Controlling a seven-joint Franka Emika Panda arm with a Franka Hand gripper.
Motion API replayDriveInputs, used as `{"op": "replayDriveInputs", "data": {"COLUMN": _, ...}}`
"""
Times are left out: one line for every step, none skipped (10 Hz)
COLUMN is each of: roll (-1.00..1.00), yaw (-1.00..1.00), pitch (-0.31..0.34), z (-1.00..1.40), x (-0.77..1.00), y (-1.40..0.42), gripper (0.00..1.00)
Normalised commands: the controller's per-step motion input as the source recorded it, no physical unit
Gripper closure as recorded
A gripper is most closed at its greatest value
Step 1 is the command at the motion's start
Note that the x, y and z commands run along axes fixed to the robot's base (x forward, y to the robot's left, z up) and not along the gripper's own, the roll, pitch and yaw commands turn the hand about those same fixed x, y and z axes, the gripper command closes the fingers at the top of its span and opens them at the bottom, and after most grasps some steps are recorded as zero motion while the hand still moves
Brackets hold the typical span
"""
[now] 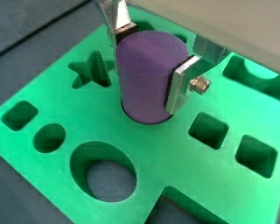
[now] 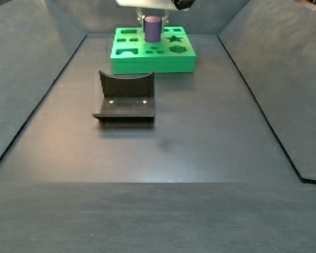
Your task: Insert the round object.
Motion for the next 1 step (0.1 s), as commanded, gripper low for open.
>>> {"op": "replayDriveInputs", "data": {"roll": 0.02, "yaw": 0.0, "pitch": 0.0, "z": -0.05, "x": 0.0, "y": -0.05, "gripper": 1.0}}
